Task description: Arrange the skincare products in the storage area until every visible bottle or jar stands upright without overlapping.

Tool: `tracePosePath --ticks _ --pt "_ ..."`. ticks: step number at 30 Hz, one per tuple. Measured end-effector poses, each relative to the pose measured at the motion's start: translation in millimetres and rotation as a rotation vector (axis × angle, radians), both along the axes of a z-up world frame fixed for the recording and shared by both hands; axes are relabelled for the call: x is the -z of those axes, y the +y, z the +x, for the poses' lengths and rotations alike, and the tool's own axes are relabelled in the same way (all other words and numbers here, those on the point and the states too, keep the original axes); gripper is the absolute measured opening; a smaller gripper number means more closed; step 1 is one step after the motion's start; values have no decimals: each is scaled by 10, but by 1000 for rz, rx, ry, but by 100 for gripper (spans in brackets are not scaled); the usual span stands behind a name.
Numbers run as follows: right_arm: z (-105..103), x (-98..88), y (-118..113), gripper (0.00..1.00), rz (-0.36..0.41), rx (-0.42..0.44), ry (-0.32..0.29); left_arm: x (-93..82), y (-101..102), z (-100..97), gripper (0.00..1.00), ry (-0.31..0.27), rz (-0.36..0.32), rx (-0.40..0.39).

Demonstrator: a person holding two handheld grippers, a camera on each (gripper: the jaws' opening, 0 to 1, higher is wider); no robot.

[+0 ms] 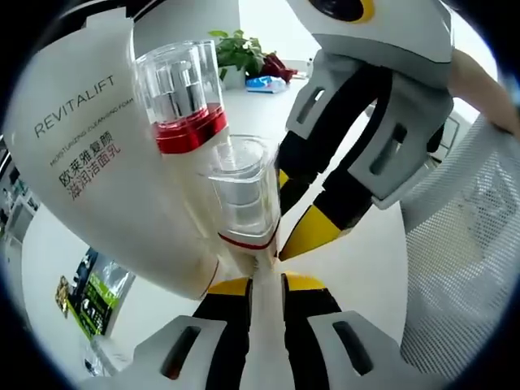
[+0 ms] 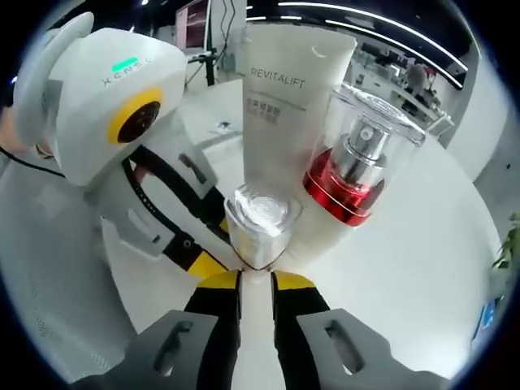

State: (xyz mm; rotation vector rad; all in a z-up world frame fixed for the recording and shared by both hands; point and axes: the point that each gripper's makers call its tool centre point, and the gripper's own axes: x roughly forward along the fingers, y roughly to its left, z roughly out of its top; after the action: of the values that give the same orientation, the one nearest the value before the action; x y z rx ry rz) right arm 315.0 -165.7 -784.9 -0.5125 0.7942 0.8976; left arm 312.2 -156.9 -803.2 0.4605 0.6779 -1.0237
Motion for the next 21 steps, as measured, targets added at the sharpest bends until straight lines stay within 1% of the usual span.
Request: tracePosePath --ticks 7,11,16,21 --pt "8 54 -18 13 -17 2 -1 2 9 42 12 -3 -4 -13" --pt "26 104 -23 12 -17 9 9 1 13 62 11 -16 0 -10" --pt "44 97 -15 11 -18 8 -3 4 13 105 11 -16 0 -16" --pt "53 99 -8 10 -21 2 -12 2 15 98 10 -15 2 -13"
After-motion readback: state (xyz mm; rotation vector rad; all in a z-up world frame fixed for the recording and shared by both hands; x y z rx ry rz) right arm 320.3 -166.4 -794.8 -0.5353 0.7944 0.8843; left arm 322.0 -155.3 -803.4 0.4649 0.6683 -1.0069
